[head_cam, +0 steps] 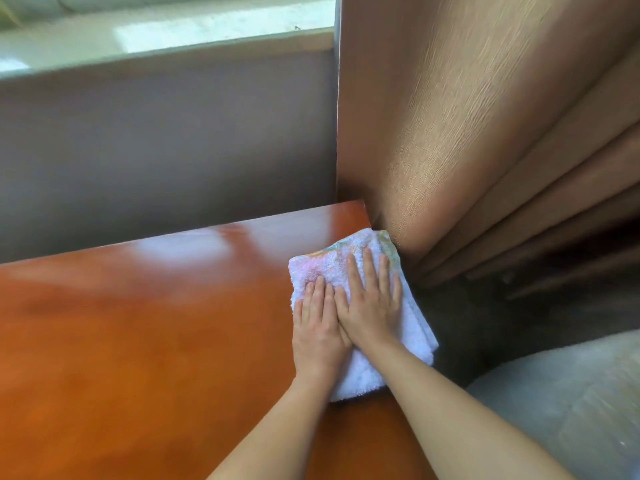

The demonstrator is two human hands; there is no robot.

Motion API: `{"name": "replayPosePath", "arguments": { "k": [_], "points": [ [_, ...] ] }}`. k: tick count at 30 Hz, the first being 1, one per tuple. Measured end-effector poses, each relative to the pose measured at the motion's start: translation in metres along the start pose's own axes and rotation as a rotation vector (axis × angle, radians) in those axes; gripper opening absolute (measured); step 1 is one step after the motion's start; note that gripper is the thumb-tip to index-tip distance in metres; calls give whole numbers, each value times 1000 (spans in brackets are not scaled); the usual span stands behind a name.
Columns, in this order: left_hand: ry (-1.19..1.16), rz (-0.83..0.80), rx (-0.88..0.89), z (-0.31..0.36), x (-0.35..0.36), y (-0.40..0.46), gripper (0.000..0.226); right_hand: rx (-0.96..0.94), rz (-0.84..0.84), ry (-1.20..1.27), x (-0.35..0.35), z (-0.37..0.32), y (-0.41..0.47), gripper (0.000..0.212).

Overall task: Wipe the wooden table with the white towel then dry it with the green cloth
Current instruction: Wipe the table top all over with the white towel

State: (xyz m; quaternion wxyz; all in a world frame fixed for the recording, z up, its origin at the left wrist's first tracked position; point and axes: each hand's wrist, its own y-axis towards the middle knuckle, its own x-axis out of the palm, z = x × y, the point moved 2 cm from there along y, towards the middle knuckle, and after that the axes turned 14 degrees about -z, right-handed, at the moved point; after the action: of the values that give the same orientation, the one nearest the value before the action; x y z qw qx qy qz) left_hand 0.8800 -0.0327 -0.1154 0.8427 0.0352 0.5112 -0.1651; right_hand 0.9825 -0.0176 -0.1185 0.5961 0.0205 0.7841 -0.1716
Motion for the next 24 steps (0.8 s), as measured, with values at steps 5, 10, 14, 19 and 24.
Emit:
{"name": "replayPosePath", "arguments": {
  "k": [5,10,14,19,24],
  "points": [
    [4,32,-47,-3,-6,46,49,-47,3,-7,-13,-7,50,65],
    [4,44,-68,-6,-13,86,49,-58,-12,19,-24,-15,92,68],
    [-17,10,-67,-6,-17,91,49,-50,-41,-6,-26,-17,95,68],
    [3,-93,-64,-18,-24,57,52,-28,-86,-27,-15,-25,63,64],
    [50,-97,-110,-46,-32,-38,50,-97,-180,19,8,-56,-24,70]
  ]
}}
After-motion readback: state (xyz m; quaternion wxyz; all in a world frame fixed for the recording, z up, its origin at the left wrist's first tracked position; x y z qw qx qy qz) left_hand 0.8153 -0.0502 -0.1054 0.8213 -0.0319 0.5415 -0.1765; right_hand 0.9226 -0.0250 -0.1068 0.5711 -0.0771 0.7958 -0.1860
